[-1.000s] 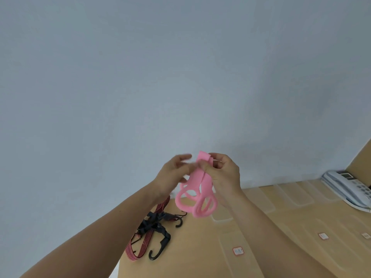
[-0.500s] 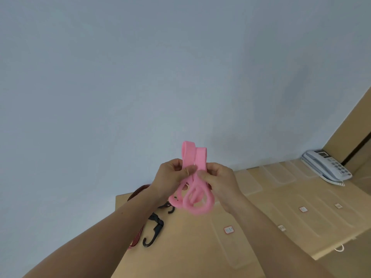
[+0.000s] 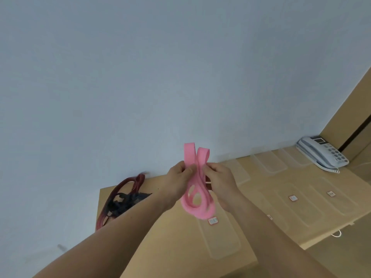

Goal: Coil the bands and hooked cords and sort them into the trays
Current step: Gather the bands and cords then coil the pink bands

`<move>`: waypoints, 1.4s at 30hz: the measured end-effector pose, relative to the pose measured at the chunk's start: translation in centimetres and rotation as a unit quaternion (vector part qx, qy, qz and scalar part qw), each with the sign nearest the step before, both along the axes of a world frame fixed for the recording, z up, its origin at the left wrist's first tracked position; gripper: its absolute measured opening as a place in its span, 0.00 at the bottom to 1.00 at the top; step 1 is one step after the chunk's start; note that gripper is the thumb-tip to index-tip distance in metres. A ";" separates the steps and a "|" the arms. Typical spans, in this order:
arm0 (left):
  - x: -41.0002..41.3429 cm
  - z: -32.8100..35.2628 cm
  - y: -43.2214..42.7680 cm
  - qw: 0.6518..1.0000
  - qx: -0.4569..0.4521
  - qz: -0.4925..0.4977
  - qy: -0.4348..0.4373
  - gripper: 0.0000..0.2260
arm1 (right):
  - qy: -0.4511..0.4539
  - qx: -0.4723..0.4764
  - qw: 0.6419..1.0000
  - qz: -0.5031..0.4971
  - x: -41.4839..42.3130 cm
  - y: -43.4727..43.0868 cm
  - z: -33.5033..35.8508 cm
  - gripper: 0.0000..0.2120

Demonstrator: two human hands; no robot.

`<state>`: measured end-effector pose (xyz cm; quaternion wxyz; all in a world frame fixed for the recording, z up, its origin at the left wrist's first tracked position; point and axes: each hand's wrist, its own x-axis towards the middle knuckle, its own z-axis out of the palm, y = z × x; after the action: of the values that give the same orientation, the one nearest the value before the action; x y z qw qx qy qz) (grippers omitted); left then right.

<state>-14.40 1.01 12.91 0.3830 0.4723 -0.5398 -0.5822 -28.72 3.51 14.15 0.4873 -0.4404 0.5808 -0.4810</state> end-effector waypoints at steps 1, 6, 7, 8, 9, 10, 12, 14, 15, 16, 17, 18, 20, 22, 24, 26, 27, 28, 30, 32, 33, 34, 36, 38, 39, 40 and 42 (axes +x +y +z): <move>-1.0 -0.5 0.1 1.000 0.016 0.016 0.002 0.10 | -0.017 0.004 1.000 0.014 -0.7 0.2 -0.4 0.09; -5.2 -3.4 1.1 0.992 0.123 0.034 0.007 0.11 | -0.002 0.051 0.995 0.091 -5.0 1.1 -4.4 0.11; -5.7 -3.9 1.5 0.987 0.159 0.015 0.012 0.14 | 0.009 0.069 0.992 0.104 -5.9 1.3 -5.4 0.13; -6.0 -4.5 1.9 0.982 0.187 -0.005 0.006 0.17 | 0.018 0.087 0.989 0.117 -6.7 1.5 -6.4 0.14; -6.2 -5.3 2.2 0.978 0.207 -0.018 -0.008 0.18 | 0.022 0.106 0.986 0.127 -7.4 1.8 -7.3 0.14; -6.3 -6.1 2.6 0.975 0.221 -0.024 -0.027 0.17 | 0.022 0.127 0.983 0.133 -8.0 2.0 -8.3 0.13; -6.4 -7.7 3.3 0.968 0.239 -0.029 -0.073 0.15 | 0.022 0.166 0.976 0.141 -8.8 2.3 -10.1 0.13; -6.5 -9.1 4.0 0.960 0.253 -0.042 -0.116 0.14 | 0.015 0.193 0.970 0.145 -9.3 2.3 -11.6 0.12; -6.6 -9.7 4.3 0.956 0.259 -0.055 -0.130 0.13 | 0.009 0.206 0.968 0.141 -9.5 2.2 -12.3 0.11; -6.7 -10.3 4.6 0.953 0.262 -0.064 -0.138 0.13 | 0.005 0.218 0.966 0.136 -9.6 2.0 -13.0 0.11; -6.9 -10.8 4.8 0.953 0.260 -0.066 -0.139 0.13 | 0.006 0.229 0.964 0.135 -9.8 1.7 -13.6 0.11; -7.0 -11.3 5.1 0.956 0.253 -0.058 -0.136 0.13 | 0.011 0.236 0.962 0.140 -9.9 1.3 -14.1 0.11; -7.4 -12.2 5.3 0.963 0.228 -0.031 -0.139 0.13 | 0.017 0.242 0.957 0.158 -10.1 0.7 -15.0 0.11; -7.8 -13.0 5.3 0.965 0.202 -0.010 -0.165 0.13 | 0.027 0.238 0.956 0.170 -10.2 0.2 -15.8 0.09; -8.2 -13.9 5.2 0.957 0.182 -0.005 -0.224 0.17 | 0.080 0.218 0.956 0.179 -10.0 0.1 -16.5 0.08; -8.7 -14.5 5.2 0.938 0.138 -0.022 -0.317 0.20 | 0.181 0.168 0.950 0.193 -9.8 0.1 -17.1 0.06; -8.9 -14.8 5.2 0.926 0.115 -0.029 -0.359 0.22 | 0.239 0.135 0.940 0.201 -9.7 0.0 -17.3 0.04; -9.1 -15.0 5.3 0.910 0.098 -0.035 -0.400 0.24 | 0.293 0.106 0.928 0.206 -9.6 0.0 -17.5 0.02; -9.3 -15.5 5.7 0.870 0.064 -0.048 -0.486 0.27 | 0.378 0.072 0.899 0.208 -9.8 -0.2 -17.8 0.04; -9.2 -16.0 6.1 0.832 0.031 -0.065 -0.550 0.30 | 0.434 0.065 0.876 0.200 -10.0 -0.2 -18.0 0.13; -9.1 -16.1 6.3 0.820 0.016 -0.072 -0.567 0.30 | 0.446 0.063 0.872 0.195 -10.1 0.0 -18.1 0.17; -9.0 -16.3 6.5 0.812 -0.002 -0.078 -0.578 0.29 | 0.450 0.056 0.870 0.192 -10.1 0.2 -18.2 0.20; -8.9 -16.5 6.8 0.800 -0.036 -0.100 -0.591 0.26 | 0.457 0.029 0.867 0.199 -9.9 0.8 -18.5 0.20; -8.9 -16.7 7.0 0.798 -0.046 -0.126 -0.588 0.24 | 0.470 0.004 0.856 0.214 -9.7 1.2 -18.9 0.15; -8.9 -16.8 6.9 0.802 -0.041 -0.137 -0.581 0.24 | 0.477 -0.001 0.851 0.221 -9.7 1.2 -18.9 0.12; -8.8 -16.9 6.9 0.807 -0.032 -0.147 -0.571 0.23 | 0.482 -0.001 0.846 0.228 -9.7 1.2 -18.9 0.11; -8.2 -16.6 6.5 0.821 -0.006 -0.171 -0.544 0.22 | 0.497 0.009 0.833 0.242 -9.7 0.8 -18.5 0.10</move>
<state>-22.64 7.47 -3.71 -0.0756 0.6104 -0.7358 -0.2834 -38.43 4.36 -4.33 0.2378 -0.7423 0.6237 -0.0588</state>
